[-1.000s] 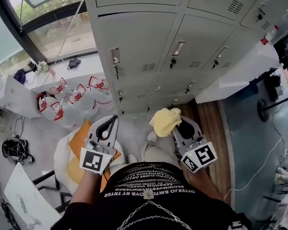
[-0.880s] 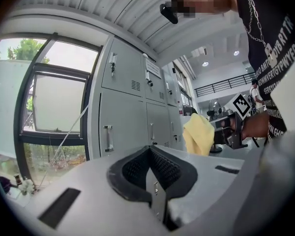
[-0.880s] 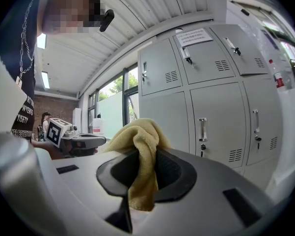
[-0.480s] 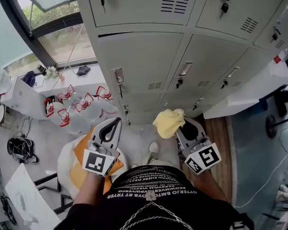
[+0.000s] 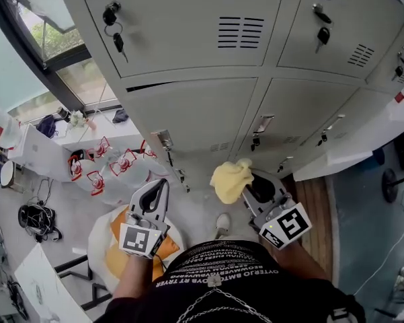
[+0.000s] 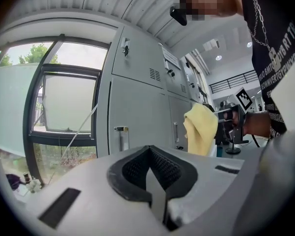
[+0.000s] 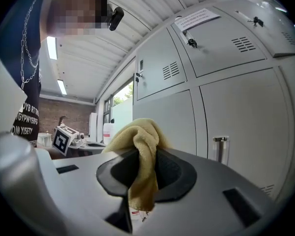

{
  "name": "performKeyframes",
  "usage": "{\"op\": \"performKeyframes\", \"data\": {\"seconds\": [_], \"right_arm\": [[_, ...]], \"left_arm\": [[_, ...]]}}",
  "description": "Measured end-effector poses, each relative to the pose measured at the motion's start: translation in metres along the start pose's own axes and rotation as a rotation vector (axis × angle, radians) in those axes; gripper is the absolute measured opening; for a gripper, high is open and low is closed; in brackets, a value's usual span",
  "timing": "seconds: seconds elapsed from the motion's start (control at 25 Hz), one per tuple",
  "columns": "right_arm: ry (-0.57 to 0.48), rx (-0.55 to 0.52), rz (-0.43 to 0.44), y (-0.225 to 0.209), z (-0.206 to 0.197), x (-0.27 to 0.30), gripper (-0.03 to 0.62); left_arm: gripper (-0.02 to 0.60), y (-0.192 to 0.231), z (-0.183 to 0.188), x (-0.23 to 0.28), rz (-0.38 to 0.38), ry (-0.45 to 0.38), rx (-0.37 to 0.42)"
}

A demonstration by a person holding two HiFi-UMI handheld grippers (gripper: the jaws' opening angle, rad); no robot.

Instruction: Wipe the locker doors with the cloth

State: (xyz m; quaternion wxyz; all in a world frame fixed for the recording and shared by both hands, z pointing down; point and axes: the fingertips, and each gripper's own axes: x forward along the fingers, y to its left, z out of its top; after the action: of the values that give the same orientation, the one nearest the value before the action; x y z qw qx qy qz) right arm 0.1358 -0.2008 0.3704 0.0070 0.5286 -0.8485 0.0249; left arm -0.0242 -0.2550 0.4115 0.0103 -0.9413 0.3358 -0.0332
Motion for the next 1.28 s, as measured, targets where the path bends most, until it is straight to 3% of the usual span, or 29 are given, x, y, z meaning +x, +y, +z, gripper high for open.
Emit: {"op": "performKeyframes", "data": {"seconds": [0.76, 1.28], "right_arm": [[-0.057, -0.002, 0.162, -0.075, 0.024, 0.032, 0.067], [-0.069, 0.007, 0.246, -0.076, 0.03, 0.057, 0.067]], "left_arm": [[0.003, -0.001, 0.023, 0.077, 0.126, -0.012, 0.057], [0.003, 0.008, 0.015, 0.069, 0.205, 0.022, 0.039]]}}
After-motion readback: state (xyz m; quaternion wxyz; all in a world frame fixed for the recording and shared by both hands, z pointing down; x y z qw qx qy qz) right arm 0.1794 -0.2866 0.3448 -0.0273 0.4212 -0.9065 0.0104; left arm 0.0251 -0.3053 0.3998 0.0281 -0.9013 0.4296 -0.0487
